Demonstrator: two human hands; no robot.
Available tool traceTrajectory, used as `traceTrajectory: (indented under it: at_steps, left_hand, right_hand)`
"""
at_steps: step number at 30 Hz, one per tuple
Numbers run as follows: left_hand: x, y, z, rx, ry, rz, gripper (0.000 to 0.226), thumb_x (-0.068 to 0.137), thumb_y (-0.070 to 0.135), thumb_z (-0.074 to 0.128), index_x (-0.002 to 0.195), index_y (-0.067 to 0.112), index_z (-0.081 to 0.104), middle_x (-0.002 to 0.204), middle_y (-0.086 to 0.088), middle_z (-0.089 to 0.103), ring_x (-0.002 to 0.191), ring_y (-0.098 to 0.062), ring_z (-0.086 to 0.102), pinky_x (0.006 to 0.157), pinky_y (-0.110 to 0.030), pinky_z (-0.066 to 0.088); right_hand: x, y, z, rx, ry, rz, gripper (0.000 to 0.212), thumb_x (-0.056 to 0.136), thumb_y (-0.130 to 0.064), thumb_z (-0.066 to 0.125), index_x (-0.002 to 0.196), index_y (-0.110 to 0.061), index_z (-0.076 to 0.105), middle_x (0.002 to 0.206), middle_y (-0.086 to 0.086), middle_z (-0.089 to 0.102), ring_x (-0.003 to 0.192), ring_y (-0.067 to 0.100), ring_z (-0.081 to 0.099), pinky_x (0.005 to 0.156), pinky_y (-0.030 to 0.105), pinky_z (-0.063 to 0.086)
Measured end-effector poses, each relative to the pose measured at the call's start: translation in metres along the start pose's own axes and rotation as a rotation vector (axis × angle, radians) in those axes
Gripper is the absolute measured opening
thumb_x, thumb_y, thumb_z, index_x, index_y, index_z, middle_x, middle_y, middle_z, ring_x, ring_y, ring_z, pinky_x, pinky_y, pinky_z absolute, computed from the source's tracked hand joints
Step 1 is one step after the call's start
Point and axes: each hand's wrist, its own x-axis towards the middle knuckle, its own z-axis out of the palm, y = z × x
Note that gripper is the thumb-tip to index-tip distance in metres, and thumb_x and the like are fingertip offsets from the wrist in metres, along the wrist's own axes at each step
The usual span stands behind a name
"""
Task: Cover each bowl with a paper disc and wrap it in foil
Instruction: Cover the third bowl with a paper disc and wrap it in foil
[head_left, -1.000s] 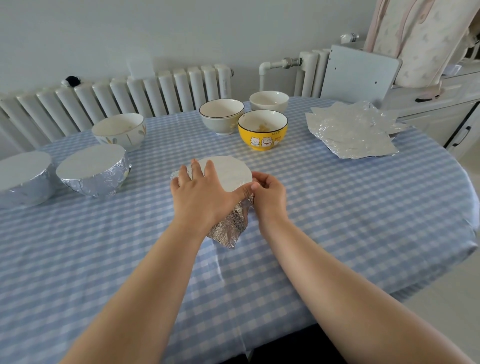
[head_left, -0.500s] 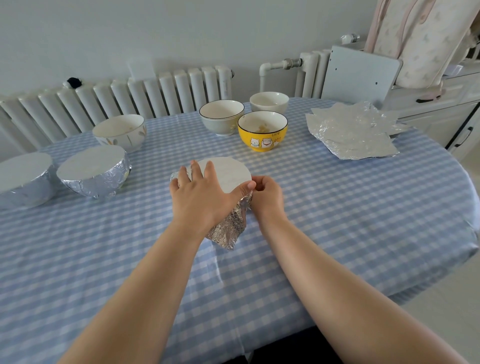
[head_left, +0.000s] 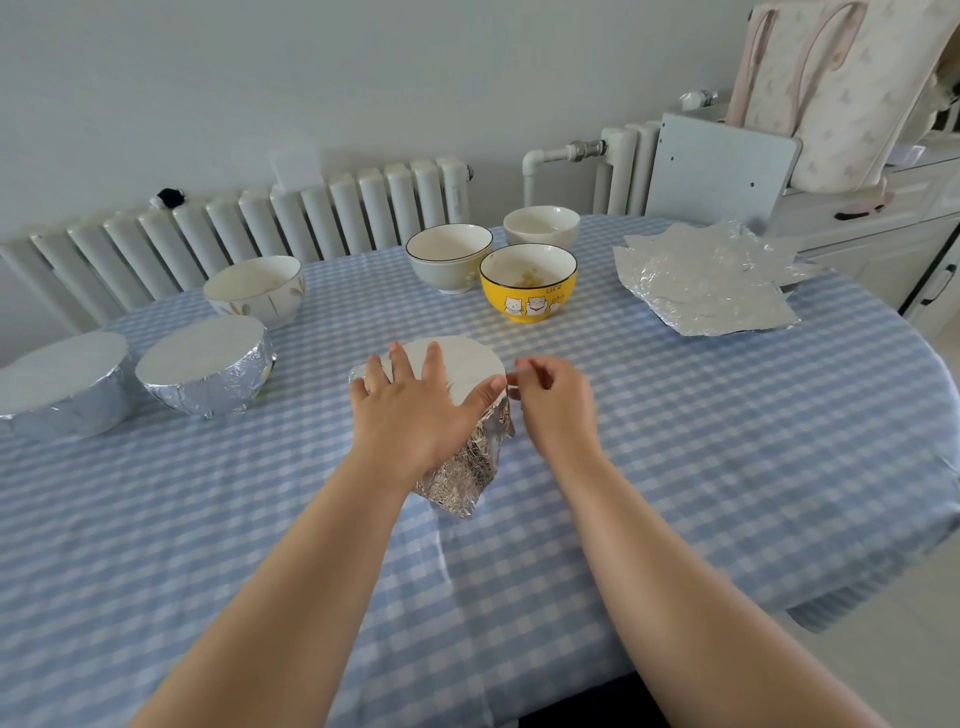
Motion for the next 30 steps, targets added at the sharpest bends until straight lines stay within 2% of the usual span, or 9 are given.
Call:
traceTrajectory:
  at_steps: [2,4,10,16,20,23,25,28,30]
  left_hand:
    - [-0.001,0.000,-0.002,0.006,-0.019,0.002,0.118,0.061,0.092,-0.006,0.158,0.026,0.003,0.164,-0.017,0.000,0.150,-0.039,-0.002,0.120,-0.054,0.006]
    - [-0.001,-0.001,-0.006,0.014,-0.036,0.013,0.122,0.057,0.094,-0.006,0.158,0.026,0.003,0.165,-0.016,0.001,0.150,-0.039,0.000,0.119,-0.054,0.008]
    - [0.000,-0.026,-0.030,-0.041,-0.027,0.116,0.113,0.064,0.086,0.004,0.157,0.023,0.012,0.161,-0.004,0.024,0.145,-0.034,0.021,0.114,-0.048,0.021]
    - [-0.014,-0.036,-0.024,-0.104,0.012,0.109,0.115,0.060,0.088,0.005,0.156,0.024,0.015,0.158,-0.004,0.029,0.143,-0.031,0.019,0.115,-0.045,0.019]
    - [-0.017,-0.039,-0.018,-0.014,0.037,0.090,0.123,0.057,0.095,0.006,0.156,0.023,0.011,0.156,-0.006,0.029,0.142,-0.032,0.020,0.115,-0.045,0.019]
    - [-0.014,-0.041,-0.013,0.065,0.060,0.135,0.135,0.048,0.102,-0.003,0.154,0.021,0.011,0.153,-0.008,0.031,0.142,-0.030,0.020,0.115,-0.045,0.019]
    - [-0.012,-0.043,-0.012,0.019,0.053,0.144,0.135,0.049,0.103,-0.001,0.155,0.020,0.010,0.155,-0.009,0.027,0.144,-0.029,0.017,0.116,-0.046,0.019]
    - [-0.012,-0.044,-0.010,-0.078,0.021,0.162,0.125,0.058,0.096,0.012,0.157,0.021,0.005,0.165,-0.006,0.007,0.149,-0.029,0.010,0.118,-0.048,0.017]
    - [-0.012,-0.045,-0.006,-0.081,0.024,0.190,0.127,0.057,0.100,0.005,0.158,0.024,0.003,0.166,-0.002,-0.003,0.150,-0.027,0.007,0.118,-0.047,0.016]
  right_hand:
    - [-0.006,-0.003,0.000,-0.035,-0.068,0.012,0.030,0.096,-0.044,0.056,0.075,-0.024,0.064,0.062,-0.011,0.064,0.065,0.006,0.062,0.060,0.026,0.045]
    - [-0.007,-0.005,-0.001,0.010,-0.106,0.047,0.036,0.092,-0.047,0.060,0.071,-0.019,0.067,0.056,-0.009,0.063,0.062,0.009,0.063,0.061,0.029,0.050]
    - [-0.001,-0.005,-0.002,0.078,-0.119,0.087,0.029,0.089,-0.040,0.066,0.080,-0.013,0.068,0.070,-0.001,0.072,0.072,0.025,0.072,0.074,0.046,0.060]
    - [0.010,-0.015,-0.009,0.135,-0.240,0.093,0.022,0.092,-0.029,0.066,0.097,-0.007,0.065,0.085,0.006,0.071,0.065,0.014,0.068,0.059,0.027,0.058]
    - [0.012,-0.014,-0.004,0.073,-0.232,0.058,0.024,0.090,-0.035,0.066,0.088,-0.012,0.068,0.077,0.004,0.069,0.066,0.017,0.065,0.065,0.037,0.057]
    - [0.011,-0.012,-0.002,0.067,-0.220,0.048,0.040,0.094,-0.045,0.060,0.089,-0.005,0.070,0.073,0.005,0.067,0.064,0.018,0.062,0.066,0.037,0.055]
    - [0.009,-0.011,-0.001,0.104,-0.225,0.065,0.046,0.097,-0.050,0.052,0.092,-0.009,0.072,0.081,0.003,0.070,0.071,0.018,0.065,0.068,0.034,0.055]
    - [0.001,-0.010,0.002,0.104,-0.187,0.074,0.046,0.088,-0.067,0.046,0.089,-0.026,0.067,0.091,-0.003,0.073,0.087,0.018,0.071,0.085,0.045,0.057]
    - [-0.006,-0.009,0.002,0.082,-0.168,0.058,0.038,0.090,-0.064,0.049,0.091,-0.028,0.061,0.091,-0.006,0.070,0.087,0.015,0.069,0.086,0.044,0.056]
